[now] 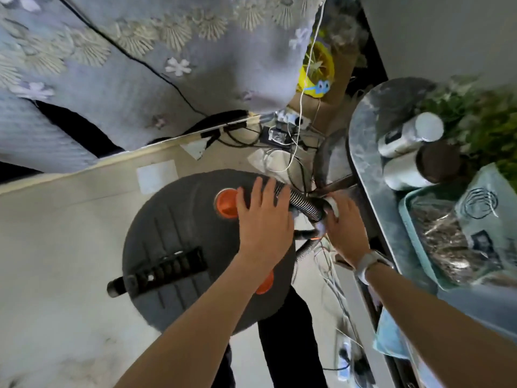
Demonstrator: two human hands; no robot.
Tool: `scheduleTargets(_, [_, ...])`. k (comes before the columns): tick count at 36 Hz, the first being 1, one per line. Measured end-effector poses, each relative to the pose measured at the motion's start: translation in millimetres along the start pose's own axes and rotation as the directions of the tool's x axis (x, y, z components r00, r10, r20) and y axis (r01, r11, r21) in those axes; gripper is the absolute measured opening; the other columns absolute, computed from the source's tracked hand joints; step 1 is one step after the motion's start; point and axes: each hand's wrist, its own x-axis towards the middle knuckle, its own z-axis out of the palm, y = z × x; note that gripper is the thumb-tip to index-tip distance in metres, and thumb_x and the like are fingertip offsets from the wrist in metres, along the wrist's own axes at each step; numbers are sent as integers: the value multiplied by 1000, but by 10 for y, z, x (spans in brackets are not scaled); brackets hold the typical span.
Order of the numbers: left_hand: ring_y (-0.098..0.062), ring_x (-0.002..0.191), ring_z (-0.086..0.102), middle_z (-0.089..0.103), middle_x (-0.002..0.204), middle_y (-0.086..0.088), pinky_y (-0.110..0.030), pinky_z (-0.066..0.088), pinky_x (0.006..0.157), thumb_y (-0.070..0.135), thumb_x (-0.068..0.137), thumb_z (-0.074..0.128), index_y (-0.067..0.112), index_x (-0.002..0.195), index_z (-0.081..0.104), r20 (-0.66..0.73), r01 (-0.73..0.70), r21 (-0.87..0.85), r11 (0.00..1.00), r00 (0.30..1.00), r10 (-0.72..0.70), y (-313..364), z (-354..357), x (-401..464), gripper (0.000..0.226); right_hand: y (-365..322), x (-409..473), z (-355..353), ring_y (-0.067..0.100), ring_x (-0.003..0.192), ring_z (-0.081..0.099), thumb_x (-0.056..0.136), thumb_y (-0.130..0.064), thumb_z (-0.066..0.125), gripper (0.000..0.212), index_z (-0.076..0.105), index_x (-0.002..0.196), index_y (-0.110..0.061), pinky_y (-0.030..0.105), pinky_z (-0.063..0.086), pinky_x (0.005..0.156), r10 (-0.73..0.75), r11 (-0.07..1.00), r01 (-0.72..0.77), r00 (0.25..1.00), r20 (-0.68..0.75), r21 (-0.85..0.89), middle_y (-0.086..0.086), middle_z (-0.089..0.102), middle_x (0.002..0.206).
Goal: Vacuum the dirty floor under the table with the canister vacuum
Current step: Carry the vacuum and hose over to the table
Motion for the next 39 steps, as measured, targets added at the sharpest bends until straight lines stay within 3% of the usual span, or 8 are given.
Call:
scheduleTargets(4, [-41, 123, 51, 61, 126, -16, -70, 27, 101, 26, 73, 73, 15, 115, 66, -9, 133, 82, 988, 991, -133, 213, 260, 316, 44, 383, 357, 253, 38, 117, 51, 89, -24, 46, 48, 51, 133, -6, 45, 41, 100, 71, 997, -71, 971, 228, -9, 20, 57, 125])
scheduleTargets(7, [-41, 128, 47, 59, 130, -16, -68, 20, 106, 32, 78, 63, 14, 117, 66, 12, 185, 171, 968, 982, -190, 142, 384, 412, 43, 417, 579, 415, 36, 114, 55, 81, -30, 53, 50, 55, 127, -12, 41, 45, 95, 28, 1000, -27, 931, 365, -8, 15, 61, 121])
scheduleTargets(11, [-37, 134, 40, 54, 137, -15, -61, 4, 111, 41, 83, 28, 17, 121, 66, 88, 158, 315, 936, 977, -195, 21, 435, 367, 58, 450, 741, 670, 32, 106, 60, 76, -25, 64, 45, 56, 118, -14, 40, 49, 89, 30, 995, 19, 871, 490, -95, 9, 64, 113])
scheduleTargets(17, [-37, 132, 44, 56, 135, -16, -61, 7, 111, 38, 85, 32, 16, 120, 66, 56, 160, 299, 941, 981, -185, 32, 400, 380, 54, 417, 776, 672, 37, 107, 58, 87, -26, 60, 39, 51, 122, -11, 41, 48, 87, 83, 991, -18, 867, 492, -136, 13, 58, 119])
scheduleTargets(23, [-34, 129, 48, 59, 130, -16, -62, 12, 112, 31, 83, 43, 13, 119, 65, 30, 160, 211, 964, 985, -170, 24, 362, 366, 46, 192, 679, 191, 25, 86, 61, 85, -23, 66, 40, 51, 120, -13, 29, 41, 68, -87, 996, 88, 908, 409, 15, 5, 59, 107])
scheduleTargets(28, [-37, 131, 45, 52, 135, -21, -55, 34, 107, 11, 80, 65, 5, 126, 57, -15, 146, -1, 989, 989, -146, -43, 125, 326, 47, -326, 766, -296, 28, 97, 62, 81, -27, 71, 48, 54, 124, -13, 34, 45, 79, -234, 972, 231, 927, 294, 47, 7, 61, 113])
scheduleTargets(32, [-41, 133, 40, 45, 141, -23, -51, 41, 101, 5, 83, 65, 0, 135, 48, -87, 184, -136, 974, 977, -196, -240, -227, 239, 56, -907, 719, -624, 25, 96, 62, 80, -39, 68, 44, 57, 118, -19, 39, 49, 81, -389, 908, 419, 866, 313, -31, 1, 59, 109])
scheduleTargets(39, [-42, 142, 21, 26, 154, -20, -57, 25, 113, 32, 85, 67, 9, 151, 24, -132, 226, -185, 956, 959, -252, -876, -826, -70, 82, -1907, 267, -903, 22, 100, 61, 79, -43, 68, 50, 58, 122, -20, 37, 48, 81, -593, 780, 624, 761, 263, -48, -2, 57, 115])
